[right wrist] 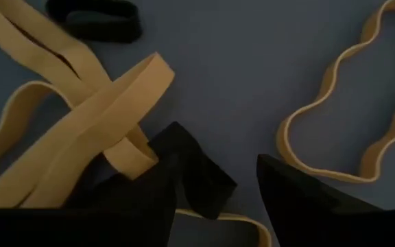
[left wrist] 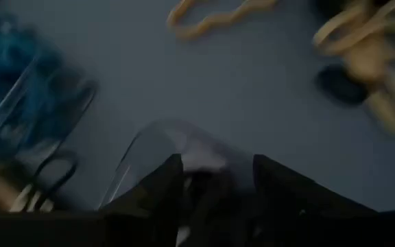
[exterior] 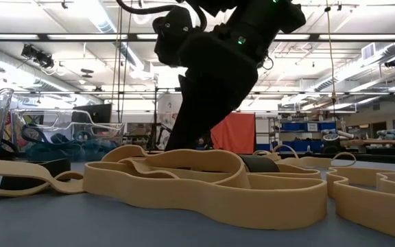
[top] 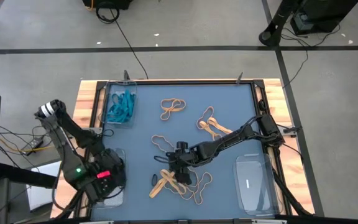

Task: Sort rubber bands into baskets
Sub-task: Put the black rubber band into the bottom left transparent bin

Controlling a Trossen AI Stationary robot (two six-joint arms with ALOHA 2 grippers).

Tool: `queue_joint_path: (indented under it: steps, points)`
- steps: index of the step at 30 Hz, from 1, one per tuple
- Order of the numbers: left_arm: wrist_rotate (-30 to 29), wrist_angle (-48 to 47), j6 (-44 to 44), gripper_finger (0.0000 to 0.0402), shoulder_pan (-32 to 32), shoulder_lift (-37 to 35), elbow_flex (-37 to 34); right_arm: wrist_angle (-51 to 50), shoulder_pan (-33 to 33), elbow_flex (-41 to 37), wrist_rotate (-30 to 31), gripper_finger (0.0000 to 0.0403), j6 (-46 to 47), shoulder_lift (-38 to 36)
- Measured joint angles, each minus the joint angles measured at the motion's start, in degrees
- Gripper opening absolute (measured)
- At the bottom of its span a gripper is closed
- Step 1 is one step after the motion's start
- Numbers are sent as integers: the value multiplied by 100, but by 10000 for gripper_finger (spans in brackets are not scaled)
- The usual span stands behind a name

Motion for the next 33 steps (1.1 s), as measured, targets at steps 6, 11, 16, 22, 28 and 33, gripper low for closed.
queue_joint_path:
  steps: [6,11,16,22,28,33]
  points:
    - [-1345,1235,764,178,14,-130,-442,-40,83,0,55,206,347,9]
    - [-2116,3418,1628,178,199,-128,-1285,-92,167,-78,-7,172,502,17]
    - [-2211,5991,3061,178,448,-128,-2177,-64,224,-142,2,115,515,20]
    - [-2194,7569,4324,178,935,-126,-2673,91,230,-143,46,43,546,20]
    - [-1904,8349,5199,177,1424,-125,-2968,225,276,-143,691,19,541,-47]
    - [-1894,8916,5969,177,1657,92,-3054,69,286,-142,1119,27,396,-190]
